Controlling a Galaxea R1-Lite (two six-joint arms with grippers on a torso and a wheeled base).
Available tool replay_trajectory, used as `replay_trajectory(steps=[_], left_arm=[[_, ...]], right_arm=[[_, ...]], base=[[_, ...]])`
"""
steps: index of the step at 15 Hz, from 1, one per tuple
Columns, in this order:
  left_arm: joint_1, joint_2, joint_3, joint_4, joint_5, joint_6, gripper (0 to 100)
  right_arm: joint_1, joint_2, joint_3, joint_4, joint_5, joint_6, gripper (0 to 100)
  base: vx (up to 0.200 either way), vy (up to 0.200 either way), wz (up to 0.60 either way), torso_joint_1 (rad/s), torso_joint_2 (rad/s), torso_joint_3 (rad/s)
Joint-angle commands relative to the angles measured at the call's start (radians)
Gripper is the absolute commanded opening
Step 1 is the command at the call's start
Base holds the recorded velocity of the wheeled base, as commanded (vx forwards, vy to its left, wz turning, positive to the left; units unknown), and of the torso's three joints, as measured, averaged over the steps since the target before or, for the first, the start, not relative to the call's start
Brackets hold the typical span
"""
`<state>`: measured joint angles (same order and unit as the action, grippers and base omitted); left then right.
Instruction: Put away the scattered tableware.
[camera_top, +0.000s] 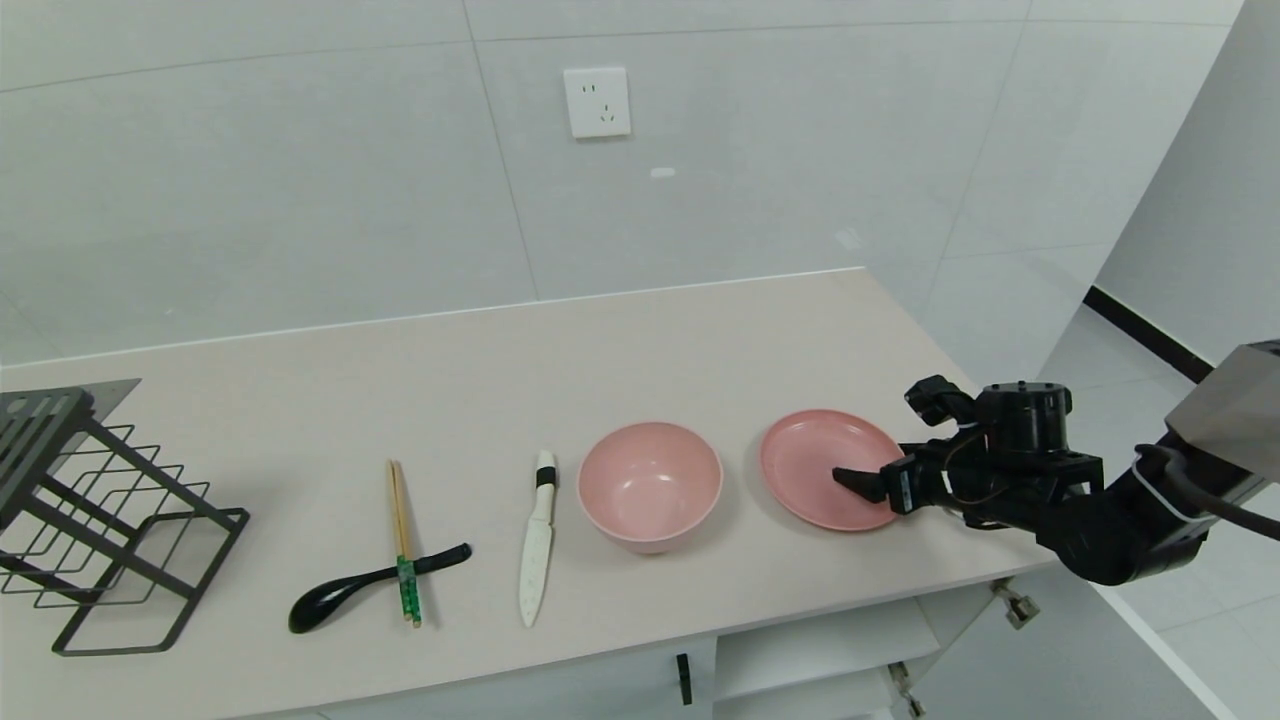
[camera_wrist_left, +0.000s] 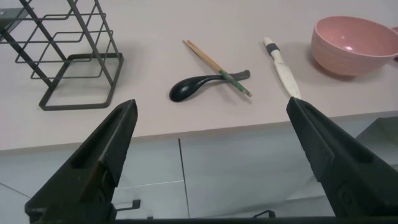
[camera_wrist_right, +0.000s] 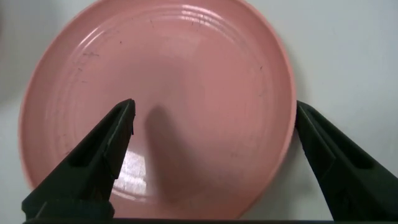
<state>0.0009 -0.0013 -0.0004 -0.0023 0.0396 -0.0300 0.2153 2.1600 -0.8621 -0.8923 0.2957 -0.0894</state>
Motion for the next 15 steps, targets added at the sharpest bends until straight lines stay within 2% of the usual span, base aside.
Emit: replay_trajectory(steps=[1,3,4,8,12,15], left_arm=[[0.001,0.001,0.0,-0.001,0.0,-0.001,100],[0.001,0.001,0.0,-0.001,0.0,-0.001,100],[0.001,0.001,-0.001,-0.001,0.0,-0.001,100],[0.001,0.001,0.0,-0.001,0.0,-0.001,100],[0.001,0.001,0.0,-0.001,0.0,-0.001,100],[0.001,0.001,0.0,-0.001,-0.001,0.002,100]], right_arm=[[0.003,0.037,-0.032,-0.016,0.006,0.0,100],[0.021,0.038,-0.032,-0.027,0.006,0.002,100],[0.026,0.037,-0.028,-0.027,0.003,0.002,0],[-0.004,0.06,-0.018,-0.02,-0.084,0.005,0],[-0.039,0.063,-0.02,-0.025,-0.087,-0.001,0],[-0.033,-0.08,-0.002,-0.034,-0.089,0.0,0]], base=[[0.0,0.0,0.0,0.0,0.0,0.0],[0.0,0.0,0.0,0.0,0.0,0.0],[0.0,0.0,0.0,0.0,0.0,0.0],[0.0,0.0,0.0,0.0,0.0,0.0],[0.0,0.0,0.0,0.0,0.0,0.0],[0.0,0.0,0.0,0.0,0.0,0.0]])
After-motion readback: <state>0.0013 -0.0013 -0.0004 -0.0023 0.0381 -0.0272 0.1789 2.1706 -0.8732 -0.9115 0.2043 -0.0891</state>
